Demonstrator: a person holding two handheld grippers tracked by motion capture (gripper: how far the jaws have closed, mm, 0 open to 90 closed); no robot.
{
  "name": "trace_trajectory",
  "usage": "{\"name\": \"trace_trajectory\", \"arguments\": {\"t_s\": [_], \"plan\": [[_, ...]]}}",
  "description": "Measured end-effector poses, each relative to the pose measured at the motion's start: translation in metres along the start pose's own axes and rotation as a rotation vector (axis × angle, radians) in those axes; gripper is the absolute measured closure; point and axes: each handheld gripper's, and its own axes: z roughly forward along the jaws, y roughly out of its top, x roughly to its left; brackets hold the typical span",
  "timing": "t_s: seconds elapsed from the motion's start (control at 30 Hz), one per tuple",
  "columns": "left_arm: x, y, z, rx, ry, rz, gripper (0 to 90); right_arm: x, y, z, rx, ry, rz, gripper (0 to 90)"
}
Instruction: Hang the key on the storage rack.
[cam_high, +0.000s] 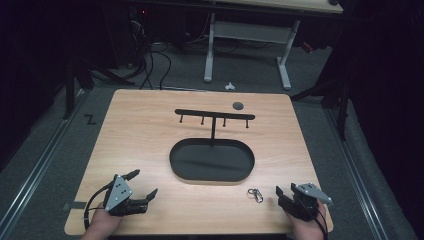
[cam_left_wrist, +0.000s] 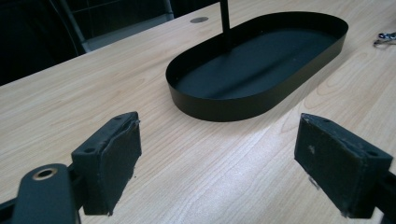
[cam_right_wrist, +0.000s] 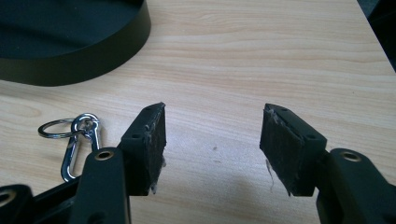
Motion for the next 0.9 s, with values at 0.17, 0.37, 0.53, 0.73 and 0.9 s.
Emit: {"name": "trace_trajectory", "arguments": {"t_s": [0.17,0.37,0.53,0.73,0.9], "plan": [[-0.0002,-0.0001,0.0008,0.001,0.000,-0.001,15.2,0.0001,0.0007,-0.0004,-0.009,0.002,0.013,39.8],[-0.0014,-0.0002,0.0005,0.004,-0.008,0.005,15.2,-0.0012,0.0011,-0.0005,-0.014,-0.009,0.036,38.2],[-0.0013,-0.0002,0.0008,0.003,-0.009,0.004,15.2,-0.0004,0.0014,-0.0002,-0.019,-0.009,0.038,37.0],[-0.0025,-0.0002,0.0011,-0.002,-0.013,0.006,15.2,0.0018,0.0033,-0.0004,-0.017,-0.021,0.031,35.5],[-0.0028,0.0001,0.0009,-0.003,-0.015,0.009,15.2,0.0039,0.0052,-0.0008,-0.013,-0.052,0.006,34.3]]}}
